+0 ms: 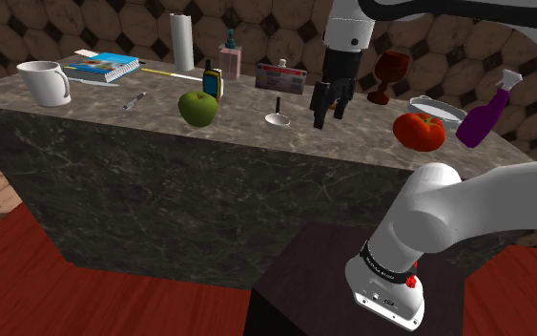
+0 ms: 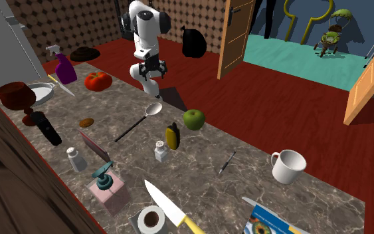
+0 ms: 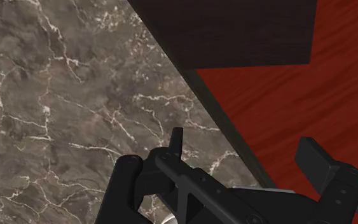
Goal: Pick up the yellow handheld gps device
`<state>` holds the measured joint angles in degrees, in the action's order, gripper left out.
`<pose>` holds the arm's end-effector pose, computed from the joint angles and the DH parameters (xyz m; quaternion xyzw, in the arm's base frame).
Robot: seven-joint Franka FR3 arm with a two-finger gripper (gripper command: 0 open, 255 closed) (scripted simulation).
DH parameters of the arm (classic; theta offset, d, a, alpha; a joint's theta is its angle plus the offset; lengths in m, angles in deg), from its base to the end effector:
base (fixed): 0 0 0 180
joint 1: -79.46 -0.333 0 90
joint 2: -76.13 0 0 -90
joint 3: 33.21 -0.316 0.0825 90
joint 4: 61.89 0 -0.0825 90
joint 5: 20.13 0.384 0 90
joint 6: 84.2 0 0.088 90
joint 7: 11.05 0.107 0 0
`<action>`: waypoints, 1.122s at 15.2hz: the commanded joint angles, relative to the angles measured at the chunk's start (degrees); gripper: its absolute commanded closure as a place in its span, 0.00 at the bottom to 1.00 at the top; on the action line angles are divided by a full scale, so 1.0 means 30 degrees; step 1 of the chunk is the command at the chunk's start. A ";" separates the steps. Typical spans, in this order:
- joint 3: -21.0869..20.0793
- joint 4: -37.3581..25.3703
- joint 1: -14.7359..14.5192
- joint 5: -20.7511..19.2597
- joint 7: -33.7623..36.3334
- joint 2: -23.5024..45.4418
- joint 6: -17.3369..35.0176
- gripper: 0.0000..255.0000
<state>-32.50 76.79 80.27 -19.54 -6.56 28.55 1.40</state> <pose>0.2851 -0.0074 0.5672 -0.9975 0.0500 0.0482 0.0084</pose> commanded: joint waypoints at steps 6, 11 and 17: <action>0.0957 -0.1532 -0.0381 -0.0735 -0.2340 0.3074 0.2411 0.00; 0.1748 -0.3647 -0.0837 -0.1002 -0.4606 0.6236 0.4349 0.00; 0.2462 -0.6901 -0.1394 -0.0752 -0.7300 1.0052 0.5959 0.00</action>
<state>-25.39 57.64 76.39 -22.00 -27.06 56.89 18.44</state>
